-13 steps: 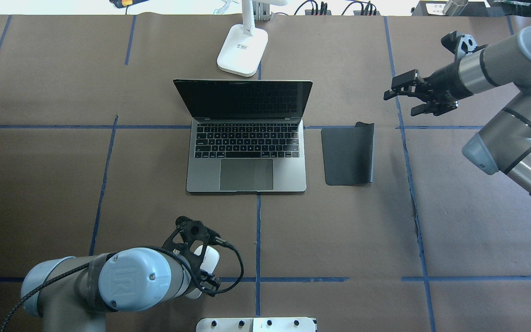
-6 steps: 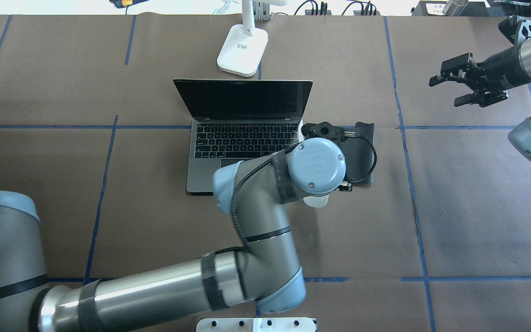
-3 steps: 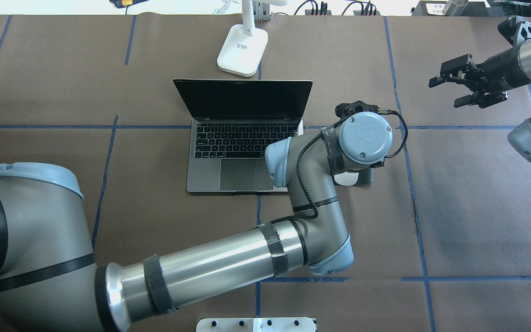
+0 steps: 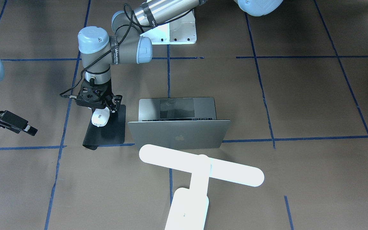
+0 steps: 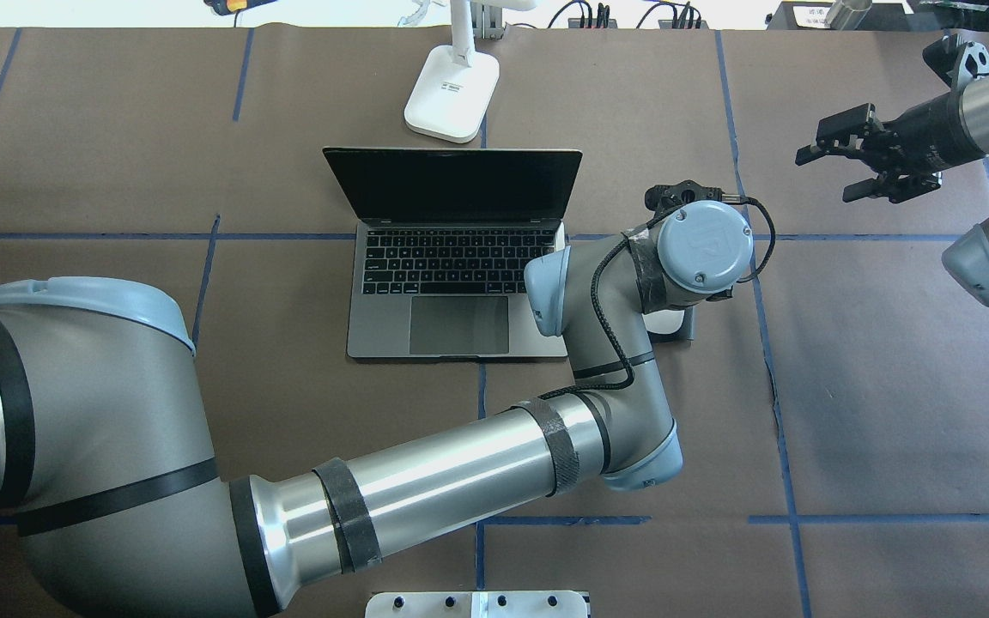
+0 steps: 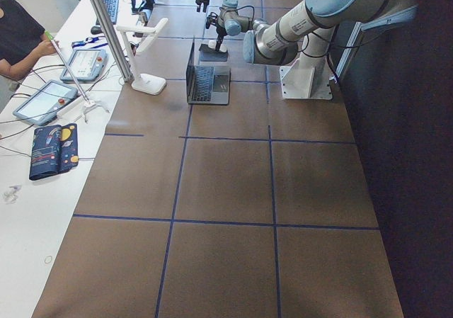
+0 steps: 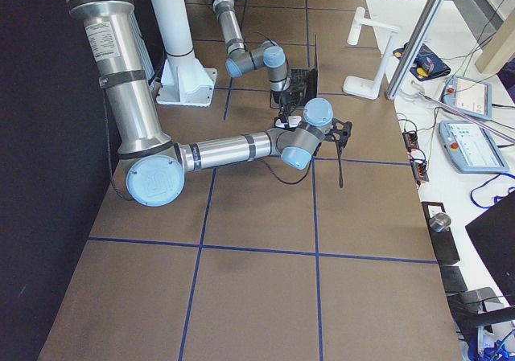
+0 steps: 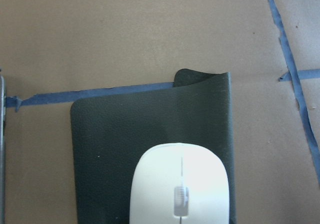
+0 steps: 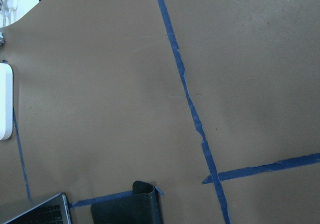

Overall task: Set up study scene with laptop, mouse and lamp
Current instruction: 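Carry the white mouse with the left gripper over the black mouse pad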

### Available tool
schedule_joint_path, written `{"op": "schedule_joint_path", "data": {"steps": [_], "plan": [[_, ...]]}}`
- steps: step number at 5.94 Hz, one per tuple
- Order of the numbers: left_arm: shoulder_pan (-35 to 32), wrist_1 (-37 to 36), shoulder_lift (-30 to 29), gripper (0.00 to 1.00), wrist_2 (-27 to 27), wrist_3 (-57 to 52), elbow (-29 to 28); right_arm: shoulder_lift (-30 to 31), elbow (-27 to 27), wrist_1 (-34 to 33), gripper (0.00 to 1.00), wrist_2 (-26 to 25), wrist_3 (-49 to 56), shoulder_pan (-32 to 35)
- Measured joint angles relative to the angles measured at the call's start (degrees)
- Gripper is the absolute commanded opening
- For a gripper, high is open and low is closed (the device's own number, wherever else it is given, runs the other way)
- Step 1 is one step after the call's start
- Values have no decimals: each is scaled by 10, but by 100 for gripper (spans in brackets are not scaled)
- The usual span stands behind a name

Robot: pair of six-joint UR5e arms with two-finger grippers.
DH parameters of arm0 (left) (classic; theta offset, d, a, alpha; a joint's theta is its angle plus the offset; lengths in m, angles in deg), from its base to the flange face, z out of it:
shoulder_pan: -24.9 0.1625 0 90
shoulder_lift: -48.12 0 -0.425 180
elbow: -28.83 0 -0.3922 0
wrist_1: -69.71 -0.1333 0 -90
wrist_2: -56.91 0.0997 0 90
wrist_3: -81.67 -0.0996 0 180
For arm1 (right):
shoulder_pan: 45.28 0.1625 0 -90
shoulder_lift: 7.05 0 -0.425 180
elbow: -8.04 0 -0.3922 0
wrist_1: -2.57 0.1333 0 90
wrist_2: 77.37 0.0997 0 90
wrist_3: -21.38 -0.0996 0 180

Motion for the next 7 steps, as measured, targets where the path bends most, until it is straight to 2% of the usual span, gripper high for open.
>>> {"op": "schedule_joint_path", "data": {"steps": [1,3,5,7], "plan": [[-6,9,-3,50,8,2,-11,0,0,0,100,0,0,-2],[-16,31,-4,84,13,8,-29,-1,1,0,100,0,0,-3],[-16,44,-4,98,13,21,-42,-2,1,0,100,0,0,-4],[-15,46,-8,100,13,34,-43,-4,1,0,100,1,0,-4]]}}
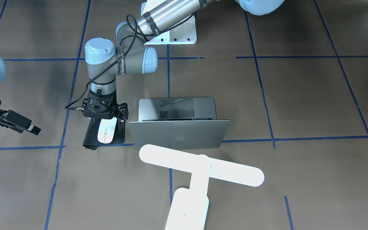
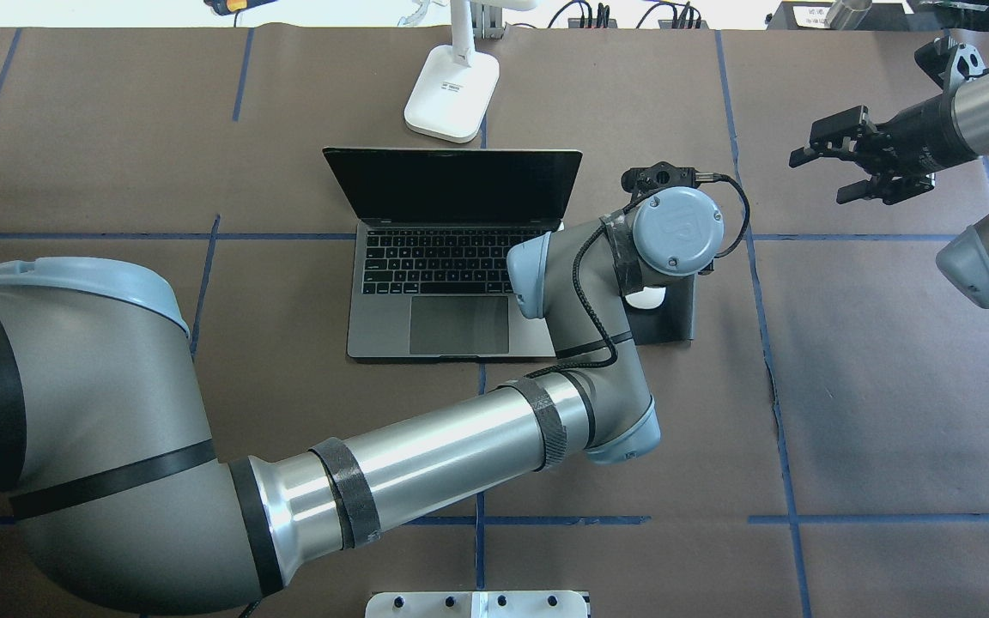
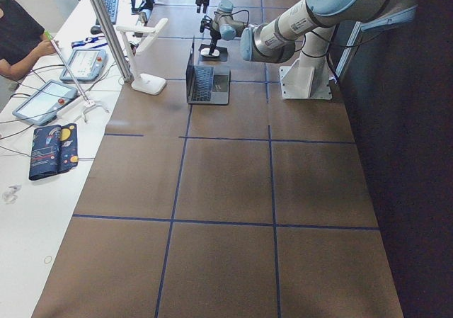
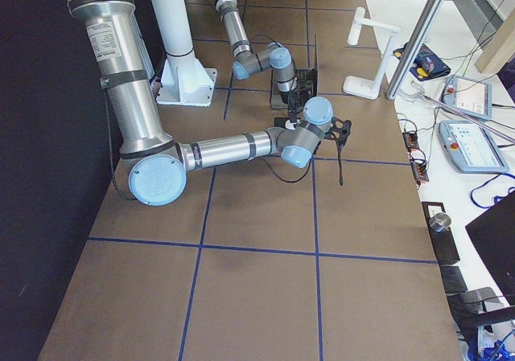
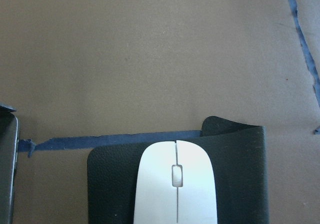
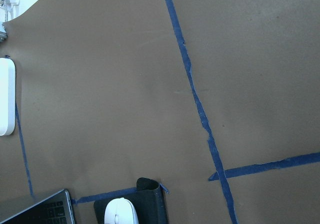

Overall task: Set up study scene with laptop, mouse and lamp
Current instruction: 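Carry the white mouse with the left gripper over the black mouse pad, then lower the mouse onto the pad and open the left gripper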

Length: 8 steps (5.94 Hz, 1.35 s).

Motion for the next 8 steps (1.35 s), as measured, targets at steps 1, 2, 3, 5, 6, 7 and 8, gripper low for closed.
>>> {"op": "schedule_joint_path", "data": {"steps": [1,2,3,5,6,7,8], "plan": [[0,0,-3,100,0,8,3,-1,0,0,100,2,0,0],[-1,0,-3,100,-2,16,14,0,-1,-1,100,2,1,2],[-2,-2,3,100,-4,30,43,3,-1,-1,100,1,1,8],[-7,-34,83,100,-34,50,196,19,7,-2,100,4,25,34],[-11,-68,137,100,-44,51,299,46,18,-2,100,4,79,49],[-16,-92,197,100,-49,51,400,75,25,-3,100,5,138,65],[-25,-100,258,99,-61,49,489,104,29,-4,100,5,204,83]]}}
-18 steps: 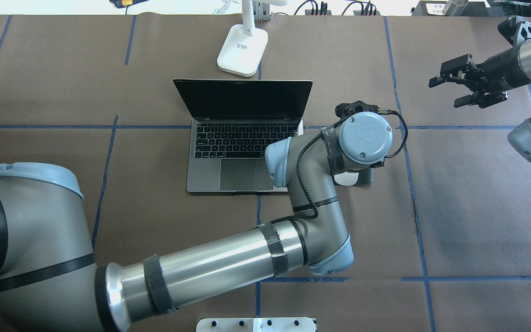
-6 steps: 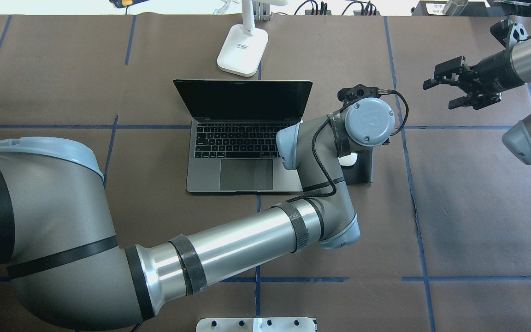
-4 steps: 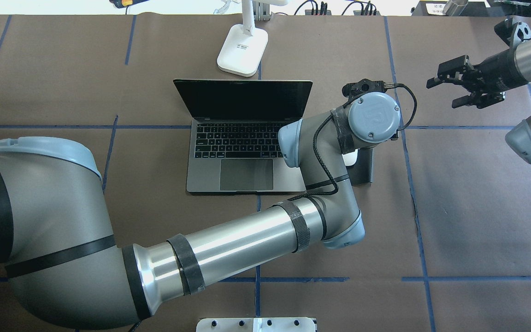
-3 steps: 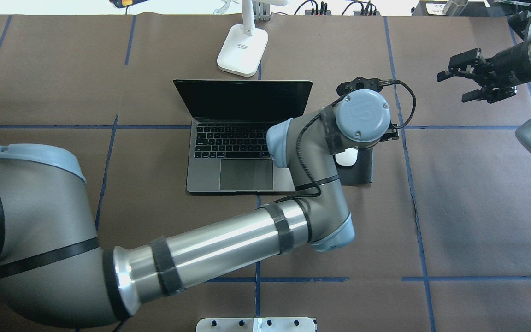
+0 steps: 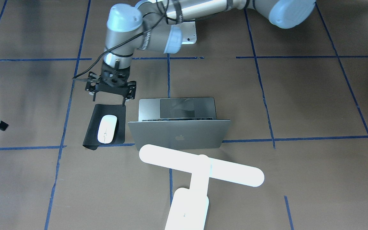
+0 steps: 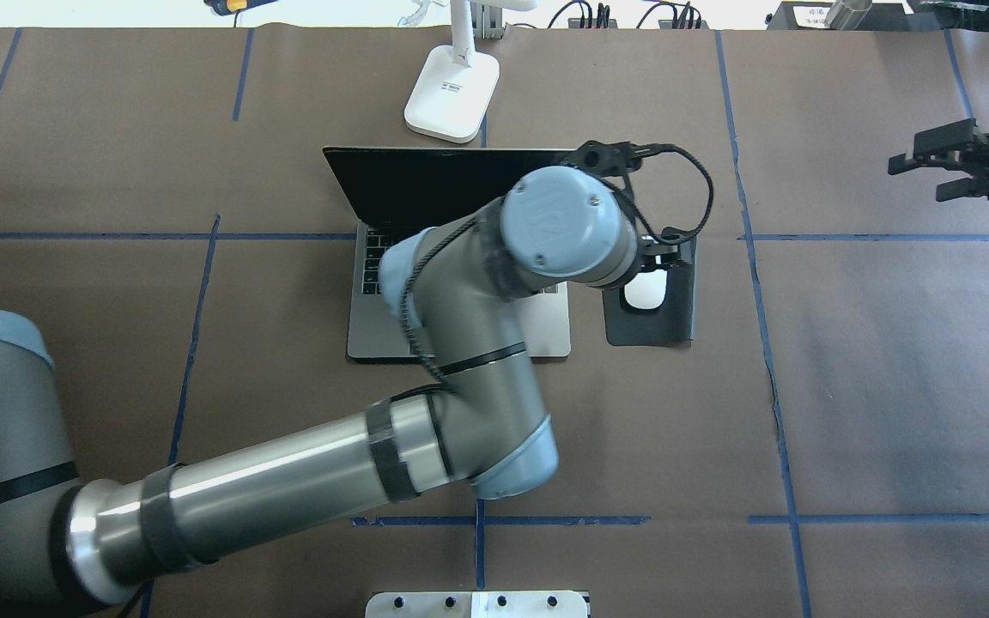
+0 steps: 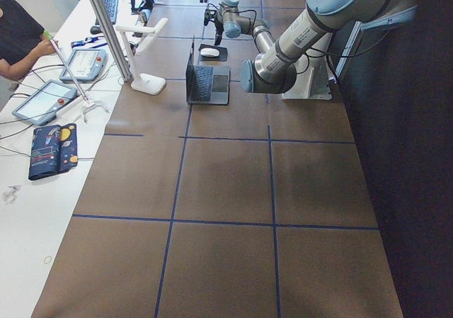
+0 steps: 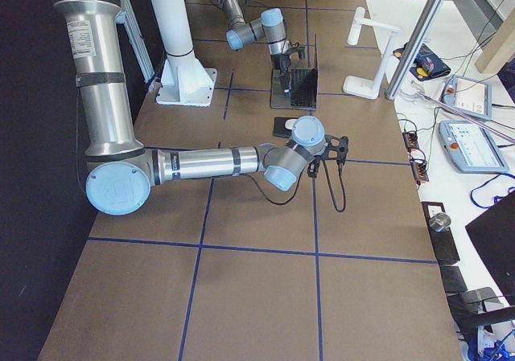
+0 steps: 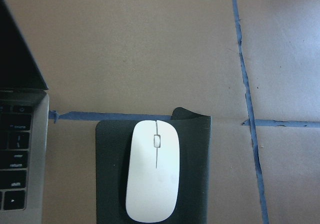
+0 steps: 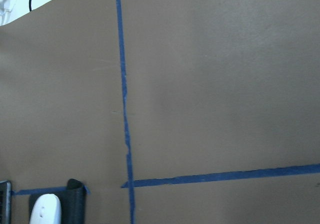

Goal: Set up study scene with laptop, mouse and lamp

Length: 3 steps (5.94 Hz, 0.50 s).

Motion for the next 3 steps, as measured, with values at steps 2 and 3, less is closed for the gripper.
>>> {"op": "schedule_joint_path", "data": {"steps": [2,3], "plan": [[-56,-2,110,99,-89,-7,120,52,1,-53,100,0,197,39],[-89,-3,165,99,-136,-26,170,63,2,-108,100,0,302,61]]}}
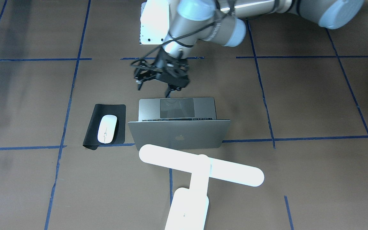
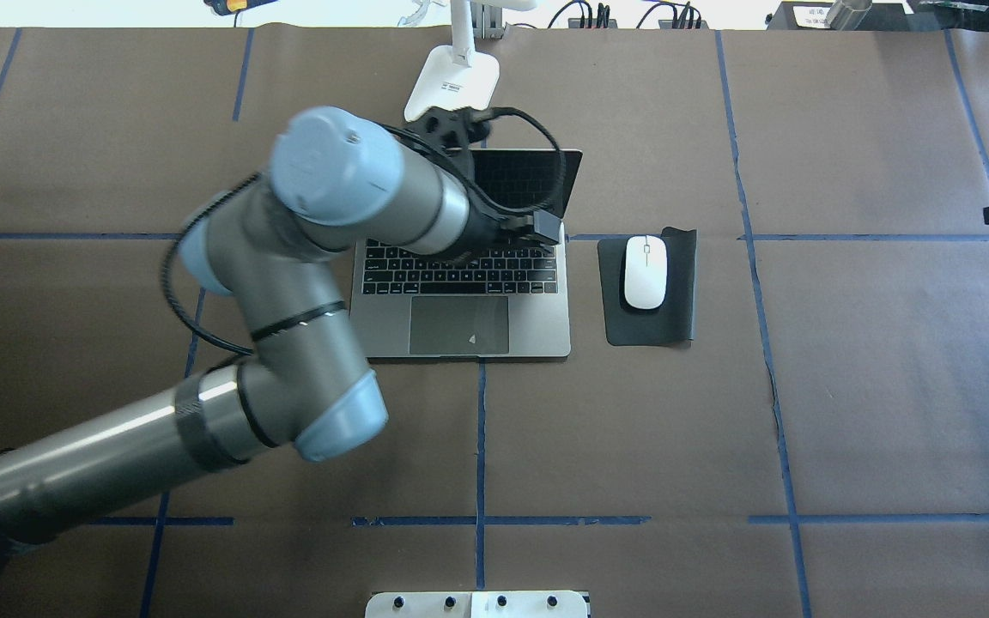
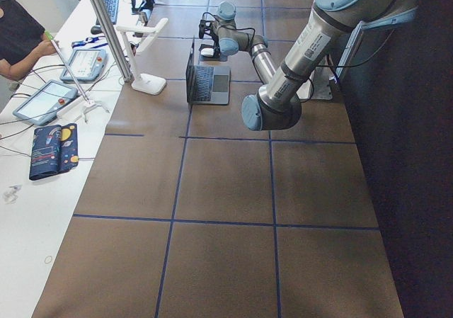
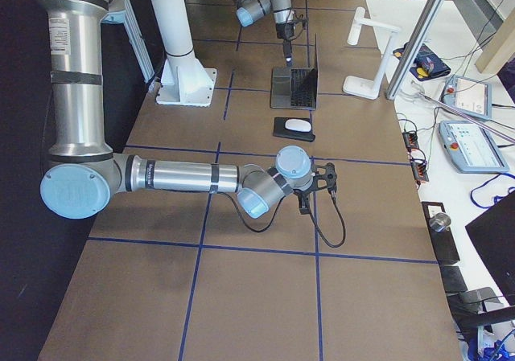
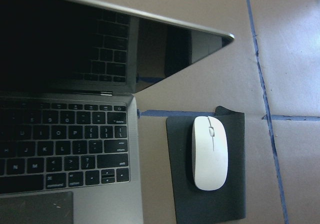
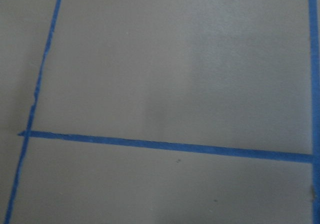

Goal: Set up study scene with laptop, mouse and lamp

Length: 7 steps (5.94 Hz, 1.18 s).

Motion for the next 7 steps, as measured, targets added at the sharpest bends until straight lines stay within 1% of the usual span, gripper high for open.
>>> {"op": "schedule_joint_path", "data": {"steps": [1,2,3,4,5,7], "plan": [[-33,0,56,99,-39,-35,46,2,2,-66,100,-1,96,23],[-77,-1,110,99,-83,-76,78,0,17,-149,100,-4,182,45],[-134,-1,166,99,-135,-132,98,-1,53,-247,100,-6,252,63],[-189,-1,220,99,-178,-200,108,0,90,-321,100,-6,289,74],[-237,0,274,99,-201,-266,109,6,111,-362,100,-7,302,78],[-347,-9,360,99,-223,-399,98,13,110,-379,100,-10,306,78]]}}
